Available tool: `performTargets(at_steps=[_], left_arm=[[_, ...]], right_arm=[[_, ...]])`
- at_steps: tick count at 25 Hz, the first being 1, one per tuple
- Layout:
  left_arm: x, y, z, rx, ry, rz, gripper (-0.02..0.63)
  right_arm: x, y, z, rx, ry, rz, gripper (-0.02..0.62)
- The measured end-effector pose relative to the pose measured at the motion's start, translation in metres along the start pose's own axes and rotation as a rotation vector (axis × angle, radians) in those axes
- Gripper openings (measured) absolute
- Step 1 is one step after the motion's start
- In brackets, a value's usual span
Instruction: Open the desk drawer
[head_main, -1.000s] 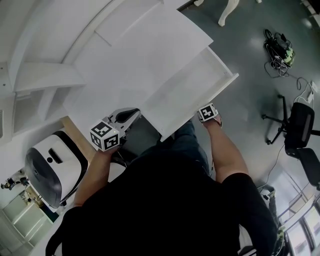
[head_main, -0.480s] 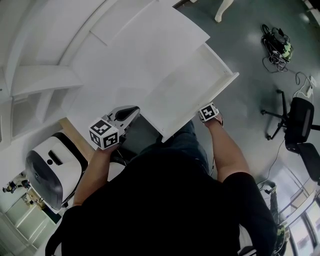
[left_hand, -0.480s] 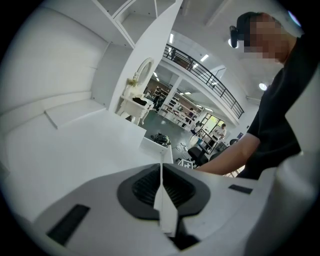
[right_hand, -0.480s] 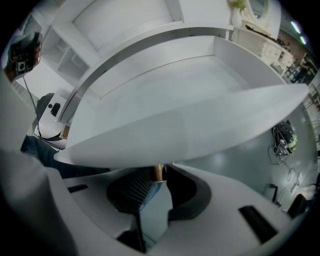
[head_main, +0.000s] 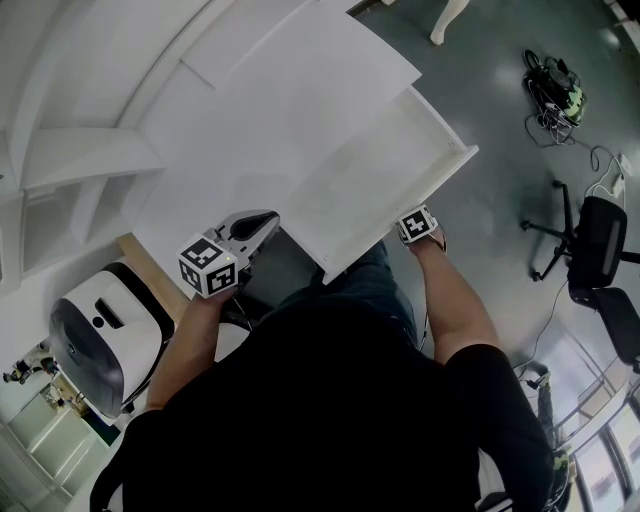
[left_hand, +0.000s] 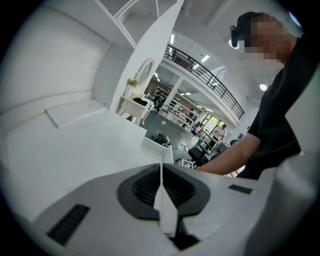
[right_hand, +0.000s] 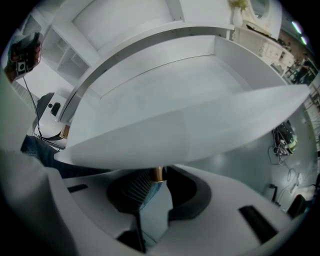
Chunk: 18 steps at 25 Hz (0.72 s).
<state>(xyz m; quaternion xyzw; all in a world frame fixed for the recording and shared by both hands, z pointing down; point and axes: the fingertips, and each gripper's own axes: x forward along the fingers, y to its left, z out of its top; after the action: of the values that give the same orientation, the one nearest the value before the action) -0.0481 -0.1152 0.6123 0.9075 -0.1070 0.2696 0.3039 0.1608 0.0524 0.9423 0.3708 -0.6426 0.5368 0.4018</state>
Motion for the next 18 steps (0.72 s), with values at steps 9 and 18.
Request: performTargets(at_steps=[9, 18], left_arm=[[0.001, -0.003, 0.002, 0.009, -0.004, 0.003, 0.021], [-0.009, -0.011, 0.016, 0.03, -0.051, -0.005, 0.021]], right_arm=[[-0.004, -0.003, -0.001, -0.006, 0.011, -0.012, 0.094], [-0.032, -0.014, -0.014, -0.038, -0.005, -0.121, 0.069]])
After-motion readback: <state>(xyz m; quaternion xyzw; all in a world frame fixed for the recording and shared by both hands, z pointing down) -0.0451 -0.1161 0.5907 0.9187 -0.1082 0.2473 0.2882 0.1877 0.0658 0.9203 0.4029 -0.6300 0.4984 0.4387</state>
